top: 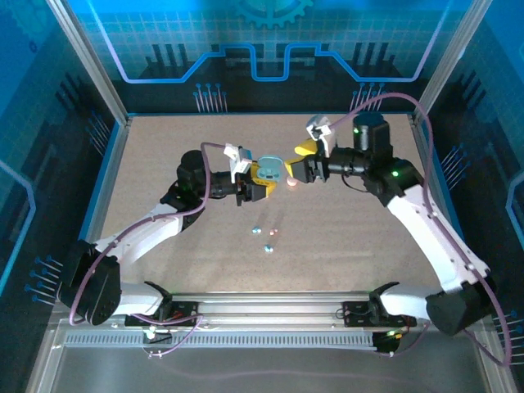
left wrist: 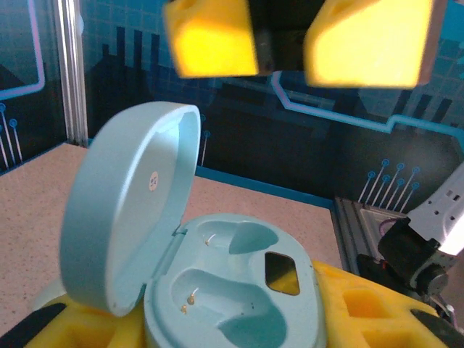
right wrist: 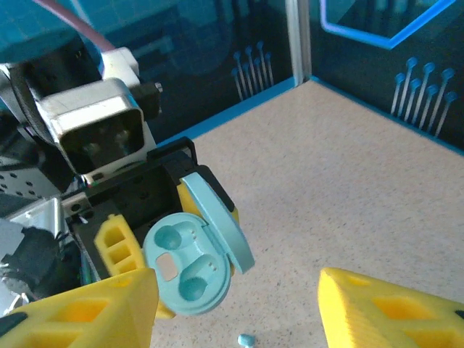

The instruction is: Insert the wireless bluetooth earbuds into the charging case

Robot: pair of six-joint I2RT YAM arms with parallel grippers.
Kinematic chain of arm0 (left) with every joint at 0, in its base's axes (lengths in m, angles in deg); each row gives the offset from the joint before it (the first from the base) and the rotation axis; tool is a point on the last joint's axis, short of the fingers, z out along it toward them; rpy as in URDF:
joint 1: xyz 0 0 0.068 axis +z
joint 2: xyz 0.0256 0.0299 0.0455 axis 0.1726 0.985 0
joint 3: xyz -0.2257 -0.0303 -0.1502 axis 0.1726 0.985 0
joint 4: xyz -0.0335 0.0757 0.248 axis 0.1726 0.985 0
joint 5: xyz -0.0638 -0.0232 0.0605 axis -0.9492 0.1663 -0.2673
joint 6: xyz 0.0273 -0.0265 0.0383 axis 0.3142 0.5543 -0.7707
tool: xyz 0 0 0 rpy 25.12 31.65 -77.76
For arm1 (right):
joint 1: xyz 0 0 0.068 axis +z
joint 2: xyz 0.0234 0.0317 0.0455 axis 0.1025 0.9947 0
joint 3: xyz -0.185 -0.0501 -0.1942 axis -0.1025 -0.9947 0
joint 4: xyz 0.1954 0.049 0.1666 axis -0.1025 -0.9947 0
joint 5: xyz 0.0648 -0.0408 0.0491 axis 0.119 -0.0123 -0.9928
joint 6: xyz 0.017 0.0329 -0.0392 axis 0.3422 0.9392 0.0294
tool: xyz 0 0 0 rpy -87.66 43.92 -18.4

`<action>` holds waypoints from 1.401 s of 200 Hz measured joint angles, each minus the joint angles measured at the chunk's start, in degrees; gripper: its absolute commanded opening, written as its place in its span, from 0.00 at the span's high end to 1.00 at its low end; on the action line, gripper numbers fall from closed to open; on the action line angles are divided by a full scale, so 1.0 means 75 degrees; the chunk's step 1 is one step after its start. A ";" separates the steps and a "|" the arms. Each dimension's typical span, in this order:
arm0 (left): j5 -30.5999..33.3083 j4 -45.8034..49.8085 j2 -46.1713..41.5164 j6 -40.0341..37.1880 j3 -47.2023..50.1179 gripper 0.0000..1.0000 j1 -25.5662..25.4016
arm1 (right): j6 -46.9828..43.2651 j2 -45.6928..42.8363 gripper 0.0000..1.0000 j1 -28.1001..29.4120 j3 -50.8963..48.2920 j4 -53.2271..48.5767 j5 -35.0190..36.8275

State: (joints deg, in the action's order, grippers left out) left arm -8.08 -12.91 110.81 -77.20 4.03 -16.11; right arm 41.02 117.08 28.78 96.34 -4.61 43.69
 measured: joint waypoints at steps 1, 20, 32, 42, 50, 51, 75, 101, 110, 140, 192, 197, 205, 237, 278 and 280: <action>0.0006 -0.0003 0.0000 0.0000 0.0000 0.66 0.0000 | 0.0009 -0.0017 0.39 -0.0006 -0.0006 0.0003 0.0009; 0.0157 -0.0152 0.0000 0.0003 0.0055 0.66 0.0000 | 0.0382 -0.0335 0.42 -0.0085 -0.0076 -0.0012 0.0411; 0.0268 -0.0224 -0.0006 0.0003 0.0119 0.65 0.0003 | 0.0764 -0.0350 0.45 -0.0152 -0.0064 -0.0149 0.0845; 0.0347 -0.0268 -0.0032 0.0003 0.0195 0.65 0.0009 | 0.1142 -0.0242 0.47 -0.0242 -0.0038 -0.0455 0.1195; 0.0399 -0.0283 -0.0076 0.0003 0.0286 0.65 0.0020 | 0.1434 -0.0076 0.49 -0.0341 -0.0012 -0.0761 0.1378; 0.0402 -0.0283 -0.0090 0.0003 0.0300 0.65 0.0026 | 0.1489 -0.0029 0.49 -0.0361 -0.0009 -0.0804 0.1405; 0.0530 -0.0283 -0.0283 0.0000 0.0472 0.66 0.0114 | 0.2247 0.0714 0.56 -0.0600 -0.0169 -0.1475 0.1536; 0.0644 -0.0274 -0.0609 -0.0015 0.0527 0.66 0.0219 | 0.2818 0.1381 0.58 -0.0487 -0.1105 -0.1597 0.1364; 0.0673 -0.0271 -0.0731 -0.0023 0.0539 0.66 0.0242 | 0.2949 0.1632 0.59 -0.0341 -0.1376 -0.1612 0.1343; 0.0746 -0.0224 -0.1105 -0.0052 0.0621 0.66 0.0274 | 0.3147 0.2556 0.61 0.0484 -0.1585 -0.1597 0.1338; 0.0927 -0.0038 -0.1486 -0.0117 0.0863 0.66 0.0335 | 0.3177 0.3590 0.61 0.1827 -0.1588 -0.1335 0.1413; 0.0947 -0.0003 -0.1521 -0.0146 0.0868 0.66 0.0338 | 0.3174 0.3666 0.61 0.1909 -0.1588 -0.1329 0.1428; 0.0973 0.0052 -0.1568 -0.0195 0.0871 0.66 0.0341 | 0.3159 0.3797 0.61 0.2040 -0.1582 -0.1338 0.1466; 0.1029 0.0221 -0.1813 -0.0256 0.0871 0.66 0.0347 | 0.3025 0.4293 0.62 0.2509 -0.1367 -0.1384 0.1679; 0.1032 0.0396 -0.1996 -0.0283 0.0871 0.65 0.0353 | 0.2830 0.4838 0.63 0.2958 -0.0863 -0.1600 0.2037; 0.1032 0.0402 -0.1999 -0.0286 0.0871 0.65 0.0350 | 0.2830 0.4861 0.63 0.2978 -0.0833 -0.1626 0.2066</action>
State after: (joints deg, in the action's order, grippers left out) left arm -0.35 -9.90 95.82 -79.34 10.56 -13.48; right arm 62.24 153.54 51.12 90.09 -16.80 59.19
